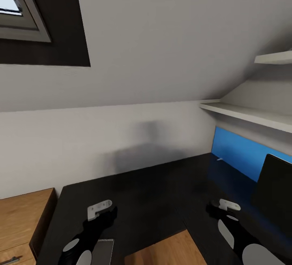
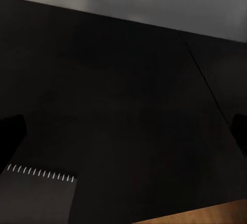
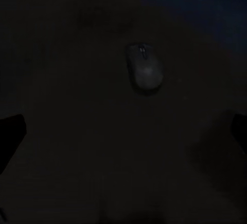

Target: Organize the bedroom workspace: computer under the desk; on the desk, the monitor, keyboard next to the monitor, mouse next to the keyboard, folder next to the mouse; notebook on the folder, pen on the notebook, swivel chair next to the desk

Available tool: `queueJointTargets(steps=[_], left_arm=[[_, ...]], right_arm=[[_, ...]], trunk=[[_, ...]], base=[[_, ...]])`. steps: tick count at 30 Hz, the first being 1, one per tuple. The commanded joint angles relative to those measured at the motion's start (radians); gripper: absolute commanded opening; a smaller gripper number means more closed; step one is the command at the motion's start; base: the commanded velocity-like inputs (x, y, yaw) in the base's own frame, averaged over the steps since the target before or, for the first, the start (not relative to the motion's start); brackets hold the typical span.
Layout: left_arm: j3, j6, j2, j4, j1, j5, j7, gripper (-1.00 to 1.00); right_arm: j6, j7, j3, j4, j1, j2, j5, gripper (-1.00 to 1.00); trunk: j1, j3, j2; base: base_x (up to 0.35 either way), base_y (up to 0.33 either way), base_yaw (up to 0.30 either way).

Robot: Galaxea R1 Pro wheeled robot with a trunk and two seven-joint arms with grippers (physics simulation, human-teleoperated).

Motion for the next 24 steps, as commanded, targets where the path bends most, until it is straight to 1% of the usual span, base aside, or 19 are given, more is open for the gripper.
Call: queueJointTargets(steps=[1,4,11,24], left_arm=[[-0.002,0.001,0.001,-0.001,-0.001,0.009,0.010,1.00],[-0.002,0.002,0.001,-0.001,-0.001,0.009,0.010,1.00],[-0.002,0.001,0.001,0.000,-0.001,0.010,0.010,1.00],[-0.002,0.002,0.001,0.000,-0.001,0.011,0.012,1.00]], right_arm=[[0.005,-0.003,0.000,-0.002,0.000,0.000,-0.005,1.00],[0.004,-0.003,-0.001,-0.002,0.000,0.000,-0.005,1.00],[0.003,-0.004,-0.002,-0.002,0.000,0.000,-0.005,1.00],[0.003,-0.004,-0.001,-0.001,0.000,0.000,-0.004,1.00]], trunk=[[0.000,0.000,-0.001],[0.000,0.000,-0.001],[0.000,0.000,-0.001],[0.000,0.000,-0.001]], base=[[0.000,0.000,0.000],[0.026,-0.013,0.000],[0.161,-0.154,0.000],[0.032,-0.016,0.000]])
